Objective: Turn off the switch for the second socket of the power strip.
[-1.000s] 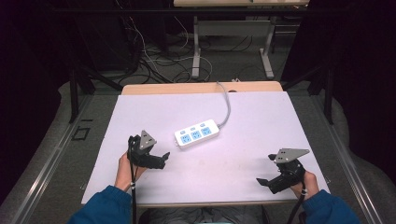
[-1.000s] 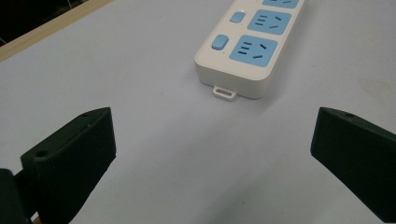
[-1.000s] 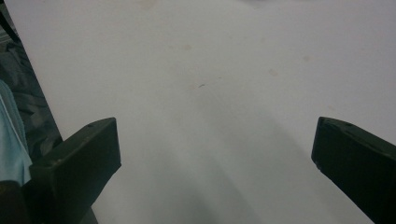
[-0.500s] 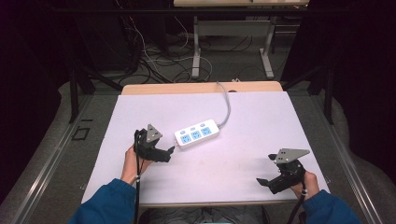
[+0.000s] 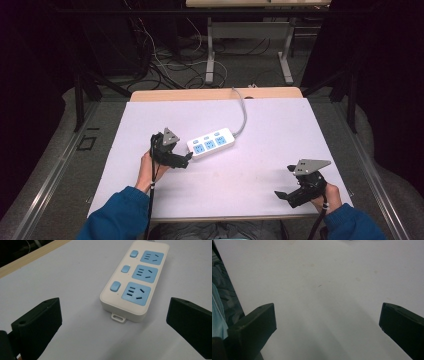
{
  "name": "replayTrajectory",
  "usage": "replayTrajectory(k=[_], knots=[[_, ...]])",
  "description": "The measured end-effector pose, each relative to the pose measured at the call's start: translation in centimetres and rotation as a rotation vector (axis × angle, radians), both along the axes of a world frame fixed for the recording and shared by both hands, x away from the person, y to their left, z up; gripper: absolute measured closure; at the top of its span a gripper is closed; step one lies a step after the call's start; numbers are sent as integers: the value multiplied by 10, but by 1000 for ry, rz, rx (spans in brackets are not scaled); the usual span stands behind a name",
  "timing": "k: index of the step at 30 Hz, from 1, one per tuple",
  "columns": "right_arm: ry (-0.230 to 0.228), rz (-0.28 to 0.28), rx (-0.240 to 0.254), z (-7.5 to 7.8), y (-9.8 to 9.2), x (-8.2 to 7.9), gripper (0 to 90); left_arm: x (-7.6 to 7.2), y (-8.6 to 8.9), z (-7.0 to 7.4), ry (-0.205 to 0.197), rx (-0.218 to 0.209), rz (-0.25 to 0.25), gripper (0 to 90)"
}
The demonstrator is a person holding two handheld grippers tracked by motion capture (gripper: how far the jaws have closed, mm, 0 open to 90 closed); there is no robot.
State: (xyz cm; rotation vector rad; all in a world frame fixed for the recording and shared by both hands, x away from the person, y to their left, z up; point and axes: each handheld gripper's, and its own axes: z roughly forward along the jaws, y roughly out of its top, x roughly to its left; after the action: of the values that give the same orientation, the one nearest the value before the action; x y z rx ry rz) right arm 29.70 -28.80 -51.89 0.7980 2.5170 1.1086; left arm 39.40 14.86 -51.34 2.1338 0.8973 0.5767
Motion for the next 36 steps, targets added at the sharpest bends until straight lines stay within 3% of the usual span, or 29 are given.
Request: replayTrajectory(k=[20, 22, 23, 24, 36], knots=[[0, 1, -10, 0, 1, 0, 4, 25, -21, -1, 25, -23, 13, 0], [2, 3, -10, 0, 1, 0, 4, 27, -22, -2, 13, -24, 14, 0], [-5, -2, -5, -1, 1, 0, 5, 29, -23, -2, 32, -17, 12, 0], [-5, -4, -6, -1, 1, 0, 5, 30, -24, -4, 19, -33, 20, 0], [-2, -5, -10, -1, 2, -1, 5, 41, -33, -6, 36, -24, 29, 3]])
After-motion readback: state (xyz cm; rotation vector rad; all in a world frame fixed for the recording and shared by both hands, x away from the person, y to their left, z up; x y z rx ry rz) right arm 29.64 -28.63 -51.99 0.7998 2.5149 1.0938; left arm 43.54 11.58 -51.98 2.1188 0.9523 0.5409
